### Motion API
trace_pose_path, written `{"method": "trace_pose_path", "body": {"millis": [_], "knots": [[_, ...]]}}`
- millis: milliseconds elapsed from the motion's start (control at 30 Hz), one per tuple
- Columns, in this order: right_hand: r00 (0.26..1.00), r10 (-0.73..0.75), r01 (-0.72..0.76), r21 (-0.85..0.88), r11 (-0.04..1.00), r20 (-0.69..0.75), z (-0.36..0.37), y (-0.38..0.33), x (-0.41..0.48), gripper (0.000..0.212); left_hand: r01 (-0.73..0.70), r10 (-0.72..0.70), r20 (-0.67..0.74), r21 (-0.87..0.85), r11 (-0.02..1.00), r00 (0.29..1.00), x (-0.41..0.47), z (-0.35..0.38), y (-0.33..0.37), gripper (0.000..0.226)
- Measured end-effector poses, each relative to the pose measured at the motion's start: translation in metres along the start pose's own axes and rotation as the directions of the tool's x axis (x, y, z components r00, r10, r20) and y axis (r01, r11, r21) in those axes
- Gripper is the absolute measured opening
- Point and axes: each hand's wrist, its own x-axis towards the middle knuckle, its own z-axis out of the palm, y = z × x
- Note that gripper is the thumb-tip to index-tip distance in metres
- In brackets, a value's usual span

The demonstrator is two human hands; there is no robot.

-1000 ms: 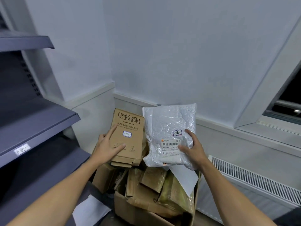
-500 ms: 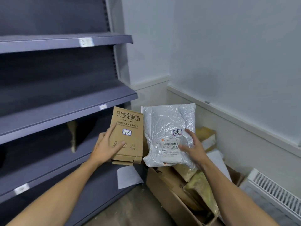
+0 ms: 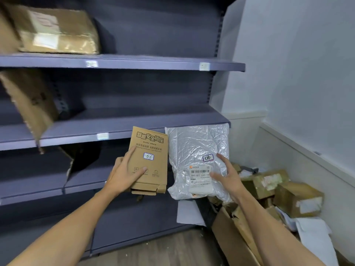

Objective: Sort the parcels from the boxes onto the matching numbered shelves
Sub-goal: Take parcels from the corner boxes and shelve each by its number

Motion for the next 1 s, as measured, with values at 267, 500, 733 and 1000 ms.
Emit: {"method": "trace_pose_path", "body": {"millis": [267,500,733,1000], "knots": [[0.989,0.005,-0.017,0.08,0.997,0.145,0.125,-0.025,-0.012,0.067,0.09,-0.088,-0.102,0.016,0.996,0.991,-0.045,-0.105,-0.076,0.088],[0.955,-0.006,-0.022,0.09,0.996,0.296,0.209,-0.037,-0.015,0.068,0.187,-0.18,-0.184,0.023,0.982,0.966,-0.093,-0.168,-0.123,0.091],[0.884,-0.007,-0.034,0.079,0.996,0.467,0.277,-0.048,-0.005,0.067,0.307,-0.286,-0.315,0.019,0.952,0.905,-0.138,-0.209,-0.153,0.089],[0.781,-0.05,-0.012,0.096,0.995,0.622,0.342,-0.057,0.01,0.071,0.432,-0.367,-0.447,0.048,0.901,0.816,-0.177,-0.239,-0.163,0.098]]}}
